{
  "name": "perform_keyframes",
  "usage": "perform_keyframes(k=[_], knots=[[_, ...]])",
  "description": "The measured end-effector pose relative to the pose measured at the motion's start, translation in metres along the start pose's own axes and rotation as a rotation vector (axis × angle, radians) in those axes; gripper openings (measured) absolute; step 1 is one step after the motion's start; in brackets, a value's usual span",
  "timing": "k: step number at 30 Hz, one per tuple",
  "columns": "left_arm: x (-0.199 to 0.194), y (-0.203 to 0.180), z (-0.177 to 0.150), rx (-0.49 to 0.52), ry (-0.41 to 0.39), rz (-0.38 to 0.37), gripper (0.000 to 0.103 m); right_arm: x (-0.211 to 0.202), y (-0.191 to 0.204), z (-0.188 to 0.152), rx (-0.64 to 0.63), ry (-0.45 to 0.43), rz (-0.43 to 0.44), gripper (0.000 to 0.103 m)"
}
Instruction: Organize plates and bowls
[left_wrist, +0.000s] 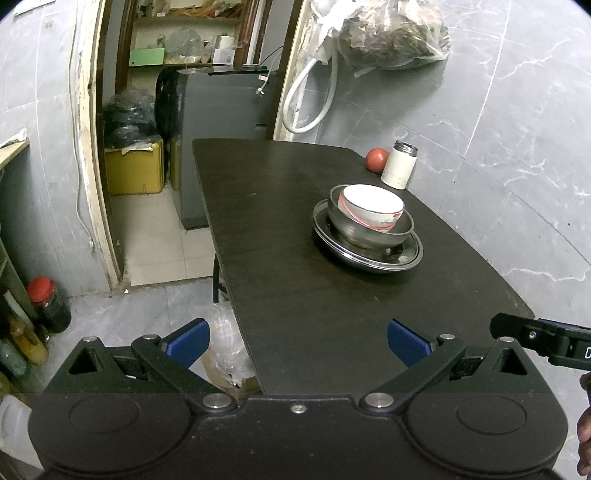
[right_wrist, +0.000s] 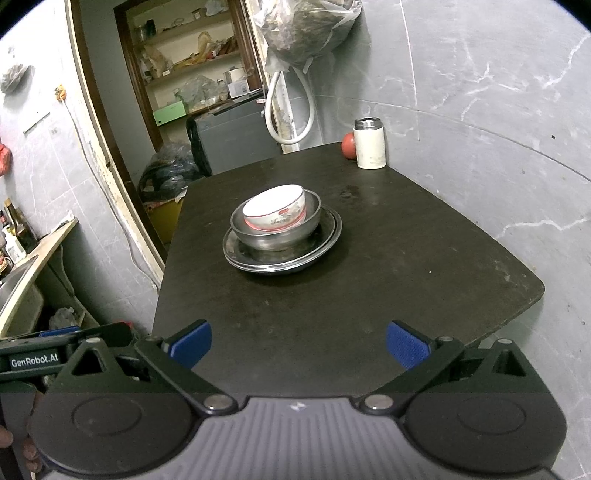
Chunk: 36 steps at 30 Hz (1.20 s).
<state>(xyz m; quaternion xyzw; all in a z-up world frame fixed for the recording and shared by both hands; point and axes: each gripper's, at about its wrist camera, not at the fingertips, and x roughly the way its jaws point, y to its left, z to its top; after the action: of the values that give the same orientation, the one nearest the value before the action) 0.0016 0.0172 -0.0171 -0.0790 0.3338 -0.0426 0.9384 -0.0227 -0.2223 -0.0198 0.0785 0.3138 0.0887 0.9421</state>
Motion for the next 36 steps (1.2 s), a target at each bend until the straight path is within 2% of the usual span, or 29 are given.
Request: perform_keyframes(k=[15, 20, 23, 28, 36], knots=[[0.002, 0.003, 0.001, 0.001, -0.001, -0.007, 0.102, 0.003, 0.002, 0.002, -0.009, 0.001, 0.001, 0.103], [0.000, 0.001, 0.002, 0.006, -0.003, -0.019, 0.102, 0.004, 0.000, 0.005, -0.011, -0.001, 0.001, 0.103], [-0.002, 0.002, 0.003, -0.024, 0.007, -0.048, 0.102, 0.005, 0.000, 0.005, -0.015, 0.000, 0.002, 0.103], [-0.006, -0.004, 0.004, 0.002, -0.016, -0.011, 0.102, 0.005, -0.001, 0.006, -0.014, 0.002, 0.002, 0.103], [-0.009, -0.003, 0.005, -0.003, -0.025, -0.028, 0.102, 0.004, -0.001, 0.005, -0.011, 0.002, 0.001, 0.103]])
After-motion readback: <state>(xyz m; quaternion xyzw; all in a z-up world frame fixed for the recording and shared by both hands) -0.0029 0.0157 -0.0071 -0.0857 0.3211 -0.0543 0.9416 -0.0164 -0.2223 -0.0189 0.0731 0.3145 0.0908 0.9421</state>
